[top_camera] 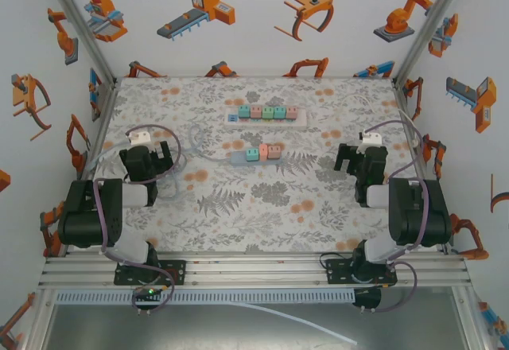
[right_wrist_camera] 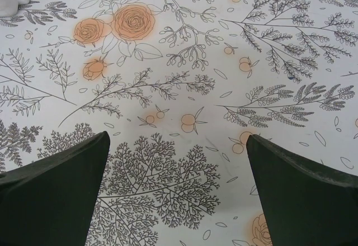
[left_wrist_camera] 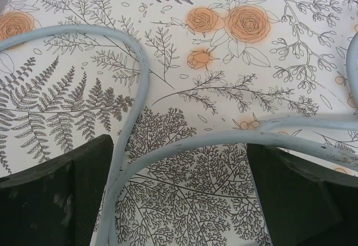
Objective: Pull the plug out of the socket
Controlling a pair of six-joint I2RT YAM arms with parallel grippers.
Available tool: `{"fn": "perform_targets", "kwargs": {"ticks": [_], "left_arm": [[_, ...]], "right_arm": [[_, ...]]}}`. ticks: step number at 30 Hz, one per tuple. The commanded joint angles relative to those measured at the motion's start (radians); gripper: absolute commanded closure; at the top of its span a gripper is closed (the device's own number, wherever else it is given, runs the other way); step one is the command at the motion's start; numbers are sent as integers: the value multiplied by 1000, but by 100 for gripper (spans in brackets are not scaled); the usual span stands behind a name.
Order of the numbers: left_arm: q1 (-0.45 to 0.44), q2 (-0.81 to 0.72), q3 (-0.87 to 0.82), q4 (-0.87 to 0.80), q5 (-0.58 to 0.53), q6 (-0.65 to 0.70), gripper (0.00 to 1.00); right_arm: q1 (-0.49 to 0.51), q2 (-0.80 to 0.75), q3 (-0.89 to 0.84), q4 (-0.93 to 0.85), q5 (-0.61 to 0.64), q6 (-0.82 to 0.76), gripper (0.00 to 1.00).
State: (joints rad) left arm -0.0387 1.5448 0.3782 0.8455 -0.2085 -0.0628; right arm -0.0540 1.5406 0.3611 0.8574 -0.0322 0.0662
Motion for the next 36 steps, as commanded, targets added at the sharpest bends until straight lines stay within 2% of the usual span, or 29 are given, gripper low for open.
{"fn": "perform_targets", "kwargs": {"ticks": [1, 17, 25, 28, 30, 32, 34, 36], "left_arm": [[-4, -3, 17, 17, 9, 1, 3], [-1, -3, 16, 17, 12, 0, 3], [-1, -4, 14, 18, 11, -1, 3], [-5, -11, 10, 33, 1, 1, 3], [-21, -90, 6, -35, -41, 4, 3], [-40, -212, 26, -184, -93, 0, 3], [-57, -355, 67, -370, -117, -52, 3], [-78, -490, 132, -575, -130, -171, 3]], "right_arm": [[8, 4, 24, 19, 28, -7, 1], [8, 4, 26, 15, 53, 6, 1], [8, -27, 10, 21, -5, -20, 1], [8, -60, -2, 18, 60, 7, 1], [10, -159, -2, -76, 75, 13, 1], [9, -293, 37, -286, 93, 69, 1], [9, -411, 114, -531, 94, 167, 1], [11, -486, 207, -759, 45, 276, 4]]}}
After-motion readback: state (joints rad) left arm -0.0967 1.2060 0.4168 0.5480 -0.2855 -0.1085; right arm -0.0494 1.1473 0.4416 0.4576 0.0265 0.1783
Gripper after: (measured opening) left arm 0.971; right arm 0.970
